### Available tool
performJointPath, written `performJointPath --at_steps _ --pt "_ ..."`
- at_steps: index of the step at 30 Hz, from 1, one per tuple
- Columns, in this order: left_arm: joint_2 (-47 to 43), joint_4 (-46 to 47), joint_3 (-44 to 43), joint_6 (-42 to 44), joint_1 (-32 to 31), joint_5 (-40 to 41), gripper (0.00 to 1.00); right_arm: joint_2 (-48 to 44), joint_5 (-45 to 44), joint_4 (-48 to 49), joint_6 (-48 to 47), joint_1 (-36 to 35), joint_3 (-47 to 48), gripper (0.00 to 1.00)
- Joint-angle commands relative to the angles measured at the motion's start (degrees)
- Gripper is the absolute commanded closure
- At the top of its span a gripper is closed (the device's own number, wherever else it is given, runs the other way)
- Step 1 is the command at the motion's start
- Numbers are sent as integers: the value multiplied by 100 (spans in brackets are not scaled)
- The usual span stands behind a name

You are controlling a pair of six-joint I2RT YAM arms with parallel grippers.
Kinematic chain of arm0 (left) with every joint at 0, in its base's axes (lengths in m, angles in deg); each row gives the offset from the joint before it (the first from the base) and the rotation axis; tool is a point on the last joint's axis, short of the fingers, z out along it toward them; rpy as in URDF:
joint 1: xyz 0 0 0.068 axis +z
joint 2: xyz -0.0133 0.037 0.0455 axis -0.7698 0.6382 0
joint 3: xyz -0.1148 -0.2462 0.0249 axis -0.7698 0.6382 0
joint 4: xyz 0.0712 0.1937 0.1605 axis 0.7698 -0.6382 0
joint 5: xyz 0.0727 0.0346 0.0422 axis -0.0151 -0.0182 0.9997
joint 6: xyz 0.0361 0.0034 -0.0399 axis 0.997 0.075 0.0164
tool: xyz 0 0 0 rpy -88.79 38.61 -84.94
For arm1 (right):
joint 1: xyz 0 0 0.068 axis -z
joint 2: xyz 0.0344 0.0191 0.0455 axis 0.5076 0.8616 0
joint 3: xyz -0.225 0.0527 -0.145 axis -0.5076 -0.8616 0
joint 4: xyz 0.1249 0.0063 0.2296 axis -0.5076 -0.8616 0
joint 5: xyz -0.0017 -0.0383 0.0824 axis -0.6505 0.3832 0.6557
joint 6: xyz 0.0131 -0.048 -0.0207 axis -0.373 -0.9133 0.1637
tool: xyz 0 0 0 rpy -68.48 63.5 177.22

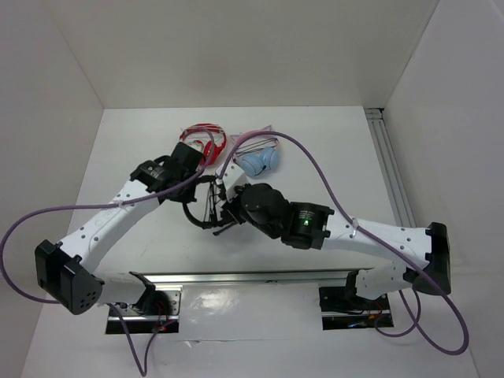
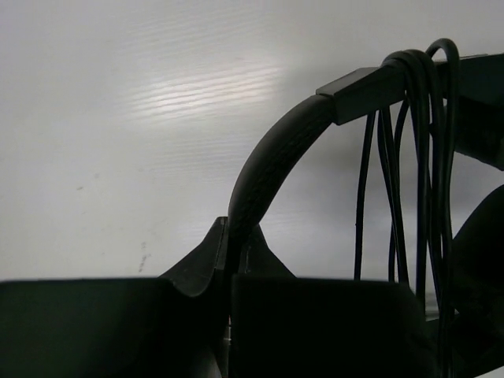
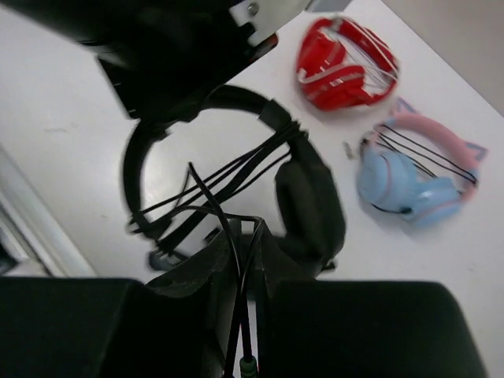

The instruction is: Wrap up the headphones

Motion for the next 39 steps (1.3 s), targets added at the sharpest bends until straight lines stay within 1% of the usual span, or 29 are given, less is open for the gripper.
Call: performJointPath --at_steps 1,2,3,5,7,10,12,13,15,17,18,21,23,24,27,28,29,30,31,32,33,36,39 --pt "-282 823 -54 754 -661 -1035 100 -84 -527 -814 -632 152 199 100" --pt "-282 823 7 876 -802 -1036 100 -84 -657 -885 -685 239 199 100" --pt "-282 876 7 930 -1081 -1036 100 -84 -745 -885 -773 309 129 100" --pt "-334 876 60 1062 -1364 -1115 100 -84 -869 -885 -957 424 32 100" --pt "-483 876 130 1115 -1767 -1011 100 -146 -869 -885 -1072 652 -161 100" --pt "-773 876 280 1115 -2172 -834 100 -295 -712 -675 -1292 1065 -415 100" --pt "-1098 876 333 1167 -2253 -632 100 -453 -554 -456 -1467 1328 -565 100" --pt "-1204 876 385 1168 -2349 -632 100 -453 -492 -359 -1468 1382 -653 100" --pt "-1484 876 446 1229 -2350 -570 100 -524 -431 -140 -1547 1444 -847 100" --pt "-1635 876 447 1229 -2403 -570 100 -524 -229 -7 -1547 1680 -926 100" --pt "-1697 876 447 1299 -2403 -831 100 -524 25 55 -1547 1759 -926 100" --pt "-1811 876 447 1370 -2403 -1140 100 -524 579 125 -1425 2058 -926 100" --pt "-1759 824 333 1370 -2403 -1142 100 -471 957 196 -1424 2252 -979 94" --pt "-1672 823 333 1370 -2403 -1072 100 -471 1107 257 -1372 2305 -979 85" --pt "-1390 762 183 1308 -2333 -887 100 -410 1494 380 -1301 2480 -1041 68" --pt "-1311 701 114 1256 -2210 -887 100 -410 1556 450 -1240 2568 -1093 66" --pt "-1128 700 61 1082 -1800 -887 100 -357 1739 564 -1187 2734 -1146 59" --pt "-1074 700 60 1080 -1796 -956 100 -357 1741 565 -1187 2736 -1146 59" --pt "-1012 700 8 1028 -1622 -1035 100 -305 1845 565 -1117 2797 -1146 56" --pt "-942 700 -54 958 -1246 -1141 100 -304 1907 617 -1064 2937 -1146 54" --pt "-880 700 -54 957 -1077 -1403 100 -252 1908 618 -1064 3016 -1198 53" --pt "-608 700 -212 904 -594 -1773 100 -129 2320 758 -844 3350 -1260 50" --pt "-441 700 -352 851 -295 -1941 100 -76 2479 890 -721 3570 -1313 40"
